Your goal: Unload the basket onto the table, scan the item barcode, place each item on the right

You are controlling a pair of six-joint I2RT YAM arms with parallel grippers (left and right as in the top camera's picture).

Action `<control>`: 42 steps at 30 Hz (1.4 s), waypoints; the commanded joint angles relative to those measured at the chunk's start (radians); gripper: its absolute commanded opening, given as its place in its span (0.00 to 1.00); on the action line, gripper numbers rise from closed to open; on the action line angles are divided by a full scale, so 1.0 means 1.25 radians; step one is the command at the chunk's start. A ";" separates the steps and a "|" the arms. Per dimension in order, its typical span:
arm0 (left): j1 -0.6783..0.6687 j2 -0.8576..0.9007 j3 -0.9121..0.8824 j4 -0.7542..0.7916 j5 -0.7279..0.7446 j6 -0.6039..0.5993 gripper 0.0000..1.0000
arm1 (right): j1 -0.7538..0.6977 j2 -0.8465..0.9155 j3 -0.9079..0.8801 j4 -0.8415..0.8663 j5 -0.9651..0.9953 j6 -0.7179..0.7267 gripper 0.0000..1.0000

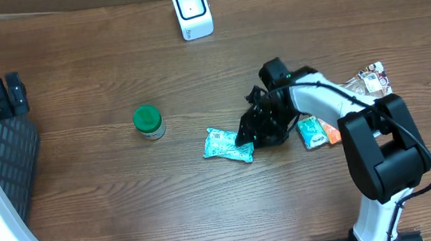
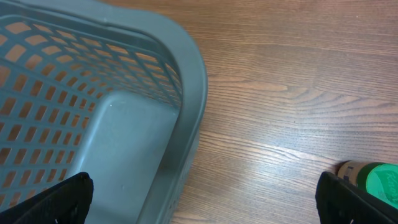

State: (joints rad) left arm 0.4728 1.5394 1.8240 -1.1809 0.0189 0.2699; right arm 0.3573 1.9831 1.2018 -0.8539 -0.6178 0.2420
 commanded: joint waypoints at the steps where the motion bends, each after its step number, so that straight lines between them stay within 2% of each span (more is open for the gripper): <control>1: -0.002 0.004 0.003 0.003 0.000 0.018 1.00 | 0.002 -0.014 -0.043 0.055 -0.034 0.050 0.59; 10: -0.002 0.004 0.003 0.003 0.000 0.018 1.00 | 0.007 -0.012 -0.144 0.308 -0.052 0.131 0.55; 12: -0.002 0.004 0.003 0.003 0.000 0.018 1.00 | 0.006 -0.008 -0.154 0.324 -0.053 0.145 0.53; 14: -0.002 0.004 0.003 0.003 0.000 0.018 1.00 | 0.006 -0.005 -0.155 0.327 -0.056 0.145 0.46; 17: -0.002 0.004 0.003 0.003 0.000 0.018 1.00 | 0.007 -0.005 -0.155 0.326 -0.056 0.143 0.28; 21: -0.002 0.004 0.003 0.003 0.000 0.018 1.00 | 0.007 -0.005 -0.155 0.328 -0.067 0.136 0.13; 25: -0.002 0.004 0.003 0.003 0.000 0.018 0.99 | 0.006 -0.005 -0.155 0.330 -0.099 0.102 0.11; 27: -0.002 0.004 0.003 0.003 0.000 0.018 1.00 | 0.004 -0.005 -0.153 0.330 -0.136 0.064 0.05; 34: -0.002 0.004 0.003 0.003 0.000 0.018 1.00 | -0.022 -0.076 -0.136 0.283 -0.157 -0.006 0.04; 42: -0.002 0.004 0.003 0.003 0.000 0.018 0.99 | -0.073 -0.339 -0.120 0.186 -0.157 -0.006 0.04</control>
State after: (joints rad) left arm 0.4728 1.5394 1.8240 -1.1809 0.0189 0.2699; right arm 0.2871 1.6943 1.0248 -0.6056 -0.7845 0.2558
